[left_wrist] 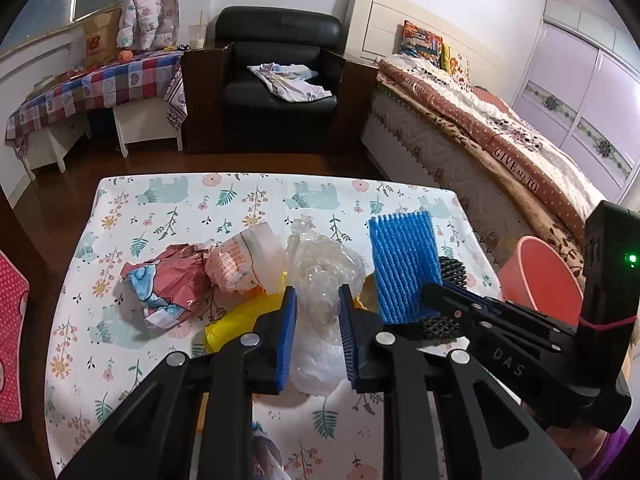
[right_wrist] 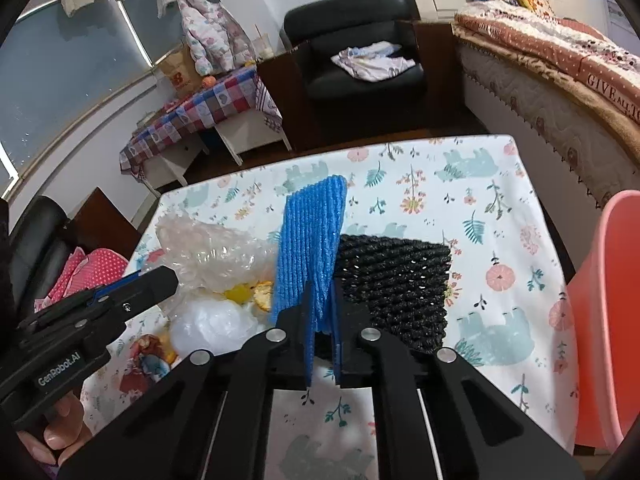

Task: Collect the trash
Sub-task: 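Grasp the blue foam net with the right gripper while the left grasps the clear plastic bag, then carry the blue net and clear bag over the pink bucket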

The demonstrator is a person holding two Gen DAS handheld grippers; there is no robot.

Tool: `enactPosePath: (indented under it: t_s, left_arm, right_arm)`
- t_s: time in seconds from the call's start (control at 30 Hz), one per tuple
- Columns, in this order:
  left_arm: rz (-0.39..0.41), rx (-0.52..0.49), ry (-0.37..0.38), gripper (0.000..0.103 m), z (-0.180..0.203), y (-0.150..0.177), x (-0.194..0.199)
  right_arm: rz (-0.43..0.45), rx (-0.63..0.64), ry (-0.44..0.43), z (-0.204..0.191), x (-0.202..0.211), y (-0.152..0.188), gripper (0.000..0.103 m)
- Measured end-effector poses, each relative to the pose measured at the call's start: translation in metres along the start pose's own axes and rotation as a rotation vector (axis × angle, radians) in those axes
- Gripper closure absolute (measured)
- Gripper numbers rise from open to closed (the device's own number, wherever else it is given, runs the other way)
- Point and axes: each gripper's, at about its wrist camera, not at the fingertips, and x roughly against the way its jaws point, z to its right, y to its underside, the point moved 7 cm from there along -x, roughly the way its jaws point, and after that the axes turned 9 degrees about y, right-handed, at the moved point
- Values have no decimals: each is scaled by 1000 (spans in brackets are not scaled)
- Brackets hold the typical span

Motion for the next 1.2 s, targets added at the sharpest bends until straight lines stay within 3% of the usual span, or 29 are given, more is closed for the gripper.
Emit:
enactPosePath:
  t_s: [0.33, 0.53, 1.2]
  left_arm:
    - [74, -19, 31, 83, 23, -5, 41]
    - [107, -64, 69, 83, 54, -11, 55]
    - [33, -275, 190, 83, 198, -1, 12]
  right_arm:
    - [109, -8, 16, 7, 60, -3, 96]
    - [168, -53, 64, 32, 92, -5, 96]
    - [204, -272, 312, 169, 141, 20, 96]
